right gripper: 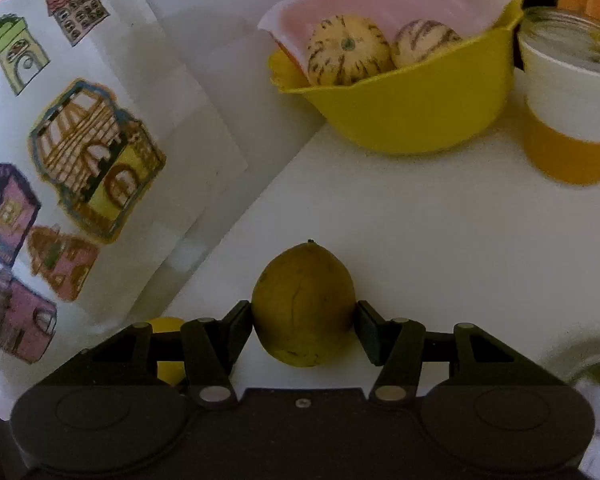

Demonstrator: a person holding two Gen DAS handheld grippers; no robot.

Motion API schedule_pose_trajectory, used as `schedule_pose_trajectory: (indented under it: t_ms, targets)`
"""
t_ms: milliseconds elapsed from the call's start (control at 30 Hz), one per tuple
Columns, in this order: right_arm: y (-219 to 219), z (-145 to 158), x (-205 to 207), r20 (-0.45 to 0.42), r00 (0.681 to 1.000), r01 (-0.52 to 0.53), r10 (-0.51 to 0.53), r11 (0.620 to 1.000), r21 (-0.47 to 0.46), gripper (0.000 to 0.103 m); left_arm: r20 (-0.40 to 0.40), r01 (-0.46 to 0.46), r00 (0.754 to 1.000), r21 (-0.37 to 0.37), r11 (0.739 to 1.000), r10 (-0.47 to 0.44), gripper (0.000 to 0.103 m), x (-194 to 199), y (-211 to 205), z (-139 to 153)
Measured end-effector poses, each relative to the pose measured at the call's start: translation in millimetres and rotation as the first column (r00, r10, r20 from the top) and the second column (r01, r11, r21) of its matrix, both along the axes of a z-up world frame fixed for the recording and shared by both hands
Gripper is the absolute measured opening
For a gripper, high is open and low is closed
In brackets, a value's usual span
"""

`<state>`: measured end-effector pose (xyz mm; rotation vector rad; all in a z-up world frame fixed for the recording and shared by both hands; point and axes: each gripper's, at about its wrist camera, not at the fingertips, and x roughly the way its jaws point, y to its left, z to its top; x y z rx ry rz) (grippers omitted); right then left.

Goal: Organize fruits
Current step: 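Grasp the yellow grapefruit with the left tool while the right grasps the large brown pear, then carry the grapefruit and large pear over the metal tray with both tools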

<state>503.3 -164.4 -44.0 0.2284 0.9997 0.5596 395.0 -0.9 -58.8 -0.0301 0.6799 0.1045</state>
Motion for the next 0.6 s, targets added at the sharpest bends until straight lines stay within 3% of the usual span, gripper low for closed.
schedule_pose_trajectory:
  t_ms: [600]
  targets:
    - [-1.0,14.9,-83.8,0.002,0.999,-0.054,0.054,0.998,0.010,0.057,-0.028,0.045,0.999,-0.044,0.998,-0.046,0.069,-96.3,3.3,8.9]
